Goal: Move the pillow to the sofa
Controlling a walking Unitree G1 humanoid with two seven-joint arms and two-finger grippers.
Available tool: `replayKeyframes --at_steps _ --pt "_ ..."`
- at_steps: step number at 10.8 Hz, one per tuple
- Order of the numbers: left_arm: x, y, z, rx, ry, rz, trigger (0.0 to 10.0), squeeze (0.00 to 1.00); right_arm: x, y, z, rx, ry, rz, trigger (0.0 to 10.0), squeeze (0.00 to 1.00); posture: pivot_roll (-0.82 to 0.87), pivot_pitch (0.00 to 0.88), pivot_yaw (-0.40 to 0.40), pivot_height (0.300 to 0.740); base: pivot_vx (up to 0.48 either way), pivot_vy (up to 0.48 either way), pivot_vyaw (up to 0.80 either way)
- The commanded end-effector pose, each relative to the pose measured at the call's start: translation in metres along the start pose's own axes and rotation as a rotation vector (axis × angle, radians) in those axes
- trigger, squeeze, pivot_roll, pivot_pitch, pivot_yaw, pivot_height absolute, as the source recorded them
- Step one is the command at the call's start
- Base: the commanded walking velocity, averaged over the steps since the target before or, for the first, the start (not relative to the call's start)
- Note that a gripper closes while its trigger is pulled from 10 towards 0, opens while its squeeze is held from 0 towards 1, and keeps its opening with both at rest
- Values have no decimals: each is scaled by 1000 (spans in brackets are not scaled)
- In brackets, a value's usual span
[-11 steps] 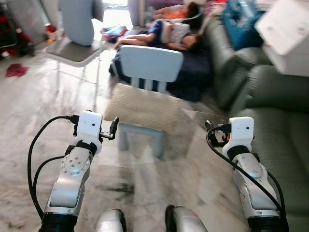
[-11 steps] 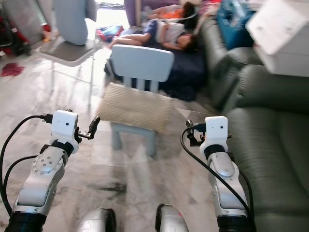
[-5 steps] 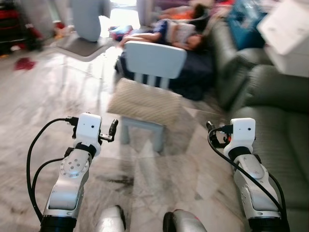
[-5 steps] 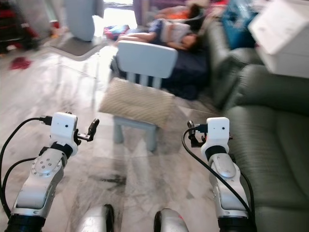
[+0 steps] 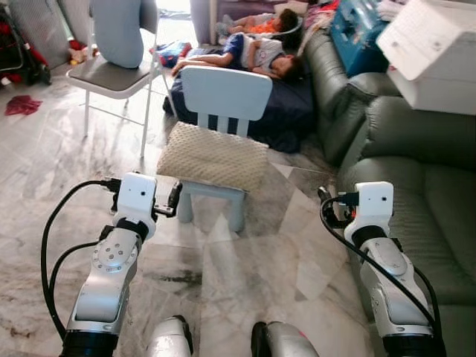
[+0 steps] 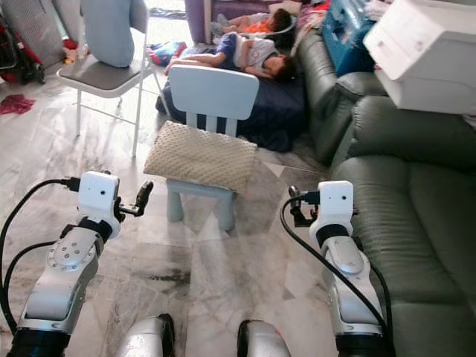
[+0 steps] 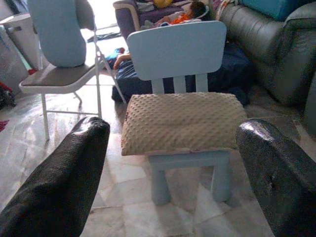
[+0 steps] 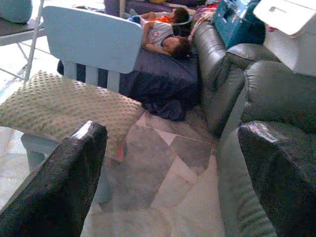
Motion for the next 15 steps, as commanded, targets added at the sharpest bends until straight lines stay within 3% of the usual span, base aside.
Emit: replayKeyframes --at_steps 1,11,12,13,15 --pt "3 0 0 -5 -13 7 10000 0 3 0 0 -2 -2 8 10000 0 -68 107 -32 740 0 0 0" --pt "3 0 0 -5 -13 7 10000 0 3 0 0 -2 -2 8 10000 0 -68 107 -32 740 0 0 0" --pt "3 0 0 -8 -13 3 10000 0 2 1 0 -1 -1 5 10000 0 0 0 0 740 0 0 0" --pt "41 -12 -13 78 -27 162 10000 0 19 -7 -7 0 -18 65 10000 0 -73 118 -21 740 0 0 0" --pt "36 -19 -20 116 -1 124 10000 0 23 -12 -12 12 -18 77 10000 0 -71 118 -22 740 0 0 0"
Point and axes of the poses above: a point about 5 cm out from each wrist's last joint towards the gripper, its own y axis pointing back from the gripper into the wrist, its own x axis along the axis of the wrist's last joint, z = x × y, the point moved 1 cm from there along -y, pointing out of the wrist towards the gripper, and after that the axes turned 15 degrees about -y, right-handed, at the moved point
